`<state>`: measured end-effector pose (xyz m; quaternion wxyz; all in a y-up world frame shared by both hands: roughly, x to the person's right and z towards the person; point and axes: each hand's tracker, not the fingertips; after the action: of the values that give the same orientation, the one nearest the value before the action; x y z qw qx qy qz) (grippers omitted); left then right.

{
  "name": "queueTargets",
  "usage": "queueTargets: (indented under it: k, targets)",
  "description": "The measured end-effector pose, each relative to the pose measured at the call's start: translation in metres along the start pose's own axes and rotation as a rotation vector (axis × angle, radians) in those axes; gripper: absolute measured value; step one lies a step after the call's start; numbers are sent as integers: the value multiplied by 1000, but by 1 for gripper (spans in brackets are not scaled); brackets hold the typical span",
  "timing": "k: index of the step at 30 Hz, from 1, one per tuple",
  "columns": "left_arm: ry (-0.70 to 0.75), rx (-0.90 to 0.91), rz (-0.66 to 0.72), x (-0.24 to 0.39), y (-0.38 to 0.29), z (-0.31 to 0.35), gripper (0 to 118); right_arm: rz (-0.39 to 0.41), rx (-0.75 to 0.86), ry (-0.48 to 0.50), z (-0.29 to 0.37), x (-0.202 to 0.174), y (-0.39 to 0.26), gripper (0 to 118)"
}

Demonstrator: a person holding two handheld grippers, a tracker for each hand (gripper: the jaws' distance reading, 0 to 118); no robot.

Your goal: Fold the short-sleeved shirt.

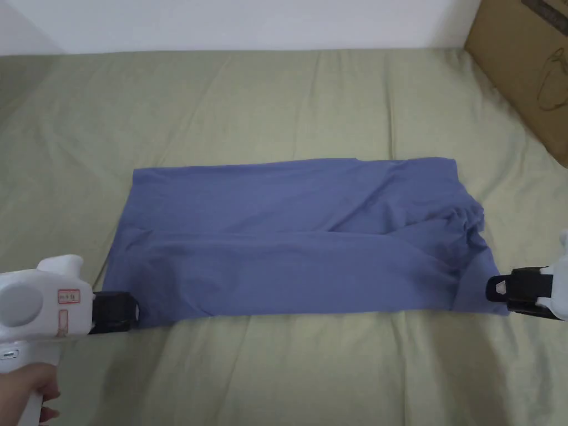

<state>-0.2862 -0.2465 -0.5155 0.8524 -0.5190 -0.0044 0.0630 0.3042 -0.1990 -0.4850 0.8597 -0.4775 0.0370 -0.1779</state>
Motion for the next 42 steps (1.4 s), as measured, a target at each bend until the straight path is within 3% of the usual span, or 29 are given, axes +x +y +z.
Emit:
queueTargets:
  k: [1, 2, 3, 11, 12, 13, 14, 15, 16, 17, 20, 21, 22, 23, 24, 26, 35, 42]
  targets:
    - [-7, 47, -55, 7, 0, 9, 8, -4, 0, 2, -1, 2, 0, 0]
    - [3, 73, -90, 13, 1, 16, 8, -4, 0, 3, -2, 3, -1, 0]
    - [-17, 94, -112, 18, 2, 23, 1, 0, -2, 2, -3, 4, -1, 0]
    - [-9, 92, -75, -1, 17, 39, 1, 19, 42, 29, -4, 10, 16, 0]
    - [-15, 92, -73, -1, 18, 40, 0, 10, 38, 34, -7, 13, 21, 6]
    - [-17, 93, -69, -1, 18, 39, 0, -4, 30, 31, -11, 17, 27, 34]
    - [-10, 98, -73, -1, 19, 39, 1, -17, 1, 21, -18, 19, 30, 81]
    - [-12, 95, -70, -1, 19, 37, 0, -18, -72, -17, -29, 22, 33, 118]
    - [-12, 90, -67, 0, 17, 38, 1, -91, -12, 64, -37, 24, 33, 114]
    - [-12, 89, -64, 0, 17, 37, 0, -24, -50, -19, -42, 34, 37, 113]
    - [-23, 72, -52, 0, 15, 33, 0, -38, -125, -59, -67, 53, 43, 113]
    - [-21, 67, -52, 1, 14, 32, 0, -36, -141, -61, -71, 48, 31, 108]
    - [-23, 61, -50, 1, 13, 30, 0, -48, -190, -37, -75, 53, 28, 82]
    - [-22, 58, -50, 2, 12, 29, 0, -47, -197, 4, -76, 57, 26, 23]
    - [-22, 53, -52, 0, 13, 29, 0, -26, -160, -10, -74, 59, 24, 3]
    - [-26, 44, -51, 0, 12, 27, 0, 36, -132, -38, -62, 45, 25, 3]
    - [-73, 28, -33, -8, 15, 43, 0, 35, -142, -44, -36, 50, 34, 3]
    - [-106, 24, -106, -15, -17, 108, 0, 98, -167, -30, 52, 42, 2, 3]
